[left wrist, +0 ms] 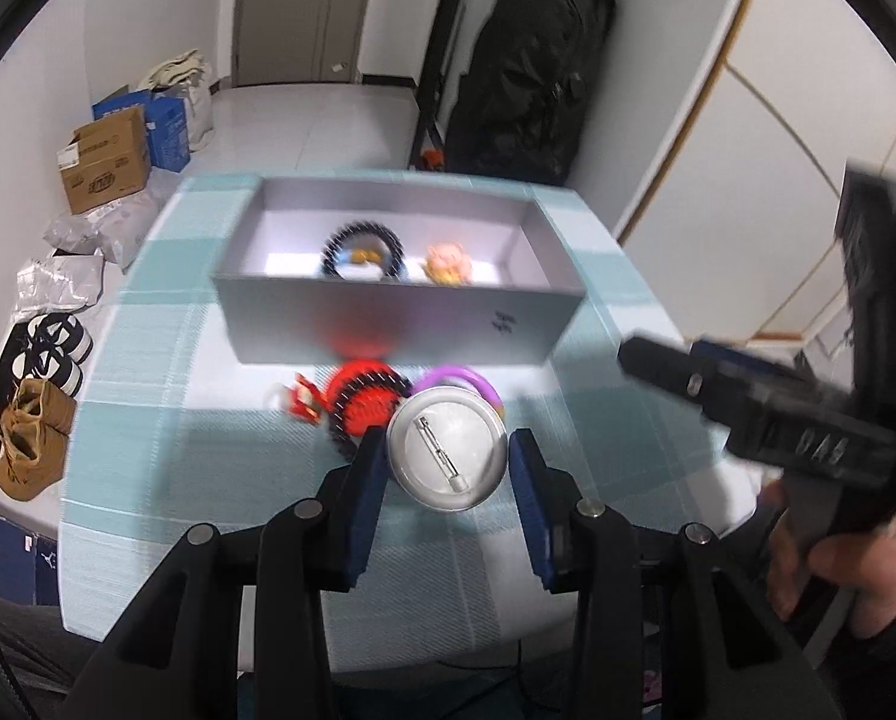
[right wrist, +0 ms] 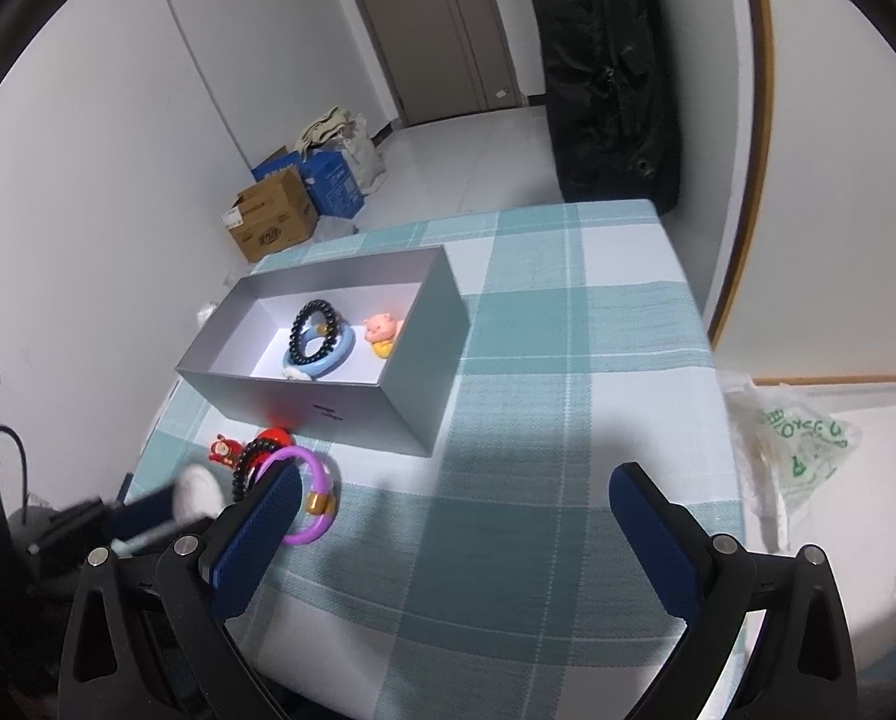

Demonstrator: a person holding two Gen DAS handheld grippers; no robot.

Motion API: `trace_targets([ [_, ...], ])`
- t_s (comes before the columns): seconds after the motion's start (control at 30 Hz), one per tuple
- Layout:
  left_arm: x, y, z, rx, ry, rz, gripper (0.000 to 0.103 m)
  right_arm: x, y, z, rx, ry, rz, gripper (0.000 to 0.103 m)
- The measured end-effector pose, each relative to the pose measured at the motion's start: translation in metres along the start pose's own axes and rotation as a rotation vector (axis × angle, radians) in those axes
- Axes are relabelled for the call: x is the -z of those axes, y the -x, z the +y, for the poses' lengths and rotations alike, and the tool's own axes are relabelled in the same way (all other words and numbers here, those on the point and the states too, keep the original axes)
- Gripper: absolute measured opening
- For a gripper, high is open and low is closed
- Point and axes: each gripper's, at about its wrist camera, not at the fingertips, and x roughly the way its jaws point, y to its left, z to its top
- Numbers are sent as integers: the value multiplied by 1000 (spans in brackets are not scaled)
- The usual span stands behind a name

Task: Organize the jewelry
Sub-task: 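Grasp the white round badge with the left tool and lift it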

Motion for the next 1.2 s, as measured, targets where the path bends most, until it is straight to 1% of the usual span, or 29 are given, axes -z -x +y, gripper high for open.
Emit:
trace_targets([
  [0.07, -4, 5, 7, 4, 23, -20, 35, 1, -3, 4, -11, 8, 9, 103],
  [0.17, -6, 8, 17, 14, 56, -39, 35, 3, -10, 12, -74, 19, 37, 102],
  [0.27, -7, 12, 25, 24, 79, -49, 35, 6, -20, 21, -99, 41, 71, 102],
  [0.3, -8, 13, 27, 26, 86, -57, 35, 7, -23, 24, -105, 48, 81, 100],
  [0.37, -10, 16, 31, 34, 90, -66, 35, 9, -29, 31, -127, 69, 101, 92],
  [0.43, -12, 20, 35, 37, 92, -84, 35, 11, -35, 40, -136, 99, 121, 90],
  [0.5, -14, 22, 39, 42, 92, -92, 35, 14, -41, 51, -150, 139, 133, 85],
  [0.63, -16, 22, 51, 48, 116, -96, 35, 17, -49, 67, -155, 206, 139, 81],
  [0.73, -17, 22, 60, 51, 141, -95, 35, 18, -57, 74, -162, 245, 153, 71],
  [0.77, -18, 22, 61, 52, 147, -95, 35, 19, -60, 76, -160, 256, 158, 69],
  [0.83, -18, 22, 64, 53, 160, -98, 35, 20, -64, 80, -149, 275, 159, 68],
  [0.93, -20, 21, 67, 57, 172, -98, 35, 19, -68, 84, -144, 297, 156, 65],
  [1.0, -20, 21, 68, 59, 172, -95, 35, 19, -68, 86, -125, 312, 151, 57],
  [1.03, -20, 21, 67, 60, 170, -94, 35, 18, -69, 86, -121, 315, 151, 51],
  [1.2, -20, 21, 65, 65, 161, -91, 35, 20, -69, 88, -115, 341, 141, 49],
])
